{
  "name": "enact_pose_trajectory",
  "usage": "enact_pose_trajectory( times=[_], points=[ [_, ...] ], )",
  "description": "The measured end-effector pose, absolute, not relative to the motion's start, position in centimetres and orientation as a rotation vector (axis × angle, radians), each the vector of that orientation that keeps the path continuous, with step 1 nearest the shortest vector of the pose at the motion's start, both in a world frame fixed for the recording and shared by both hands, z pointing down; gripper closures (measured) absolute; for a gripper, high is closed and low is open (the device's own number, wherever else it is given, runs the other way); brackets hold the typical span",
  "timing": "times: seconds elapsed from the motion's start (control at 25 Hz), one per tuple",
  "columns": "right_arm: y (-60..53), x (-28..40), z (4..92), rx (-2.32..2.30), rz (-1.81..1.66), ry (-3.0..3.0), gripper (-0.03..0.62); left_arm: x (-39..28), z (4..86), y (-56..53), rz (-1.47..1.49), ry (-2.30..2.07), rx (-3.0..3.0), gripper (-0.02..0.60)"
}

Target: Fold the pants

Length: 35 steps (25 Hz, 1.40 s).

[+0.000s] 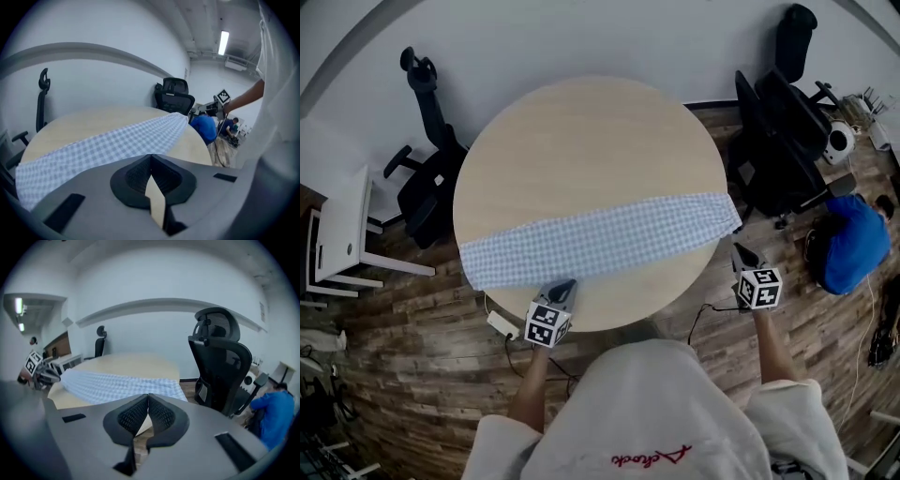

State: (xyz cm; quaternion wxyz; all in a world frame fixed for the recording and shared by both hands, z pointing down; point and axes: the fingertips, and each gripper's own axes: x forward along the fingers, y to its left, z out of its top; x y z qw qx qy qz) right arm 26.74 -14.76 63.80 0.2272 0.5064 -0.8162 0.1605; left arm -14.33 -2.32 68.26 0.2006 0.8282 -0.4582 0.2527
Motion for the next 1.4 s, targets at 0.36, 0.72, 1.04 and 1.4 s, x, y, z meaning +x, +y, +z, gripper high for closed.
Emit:
enact_pose_trajectory(
  times=[0.36, 0.72, 1.04, 1.4],
  points=[
    [-10.1, 26.2, 62.5, 1.676, 0.715, -2.354, 0.563, -5.9, 66.0, -1.8, 0.426, -1.185, 2.403, 0.549],
    [-12.7, 29.3, 64.6, 1.714, 0.814, -2.360, 0.562, 0.1, 65.1, -3.5, 0.491, -1.132, 2.438, 0.549],
    [-16.8, 32.4, 69.5, 1.632, 1.069, -2.411, 0.532, 5.3, 64.7, -7.4, 0.624, -1.183, 2.399, 0.549],
    [-21.9, 33.4, 74.2, 1.571, 1.452, -2.493, 0.362, 10.5, 65.9, -9.1, 0.851, -1.184, 2.365, 0.549]
  ],
)
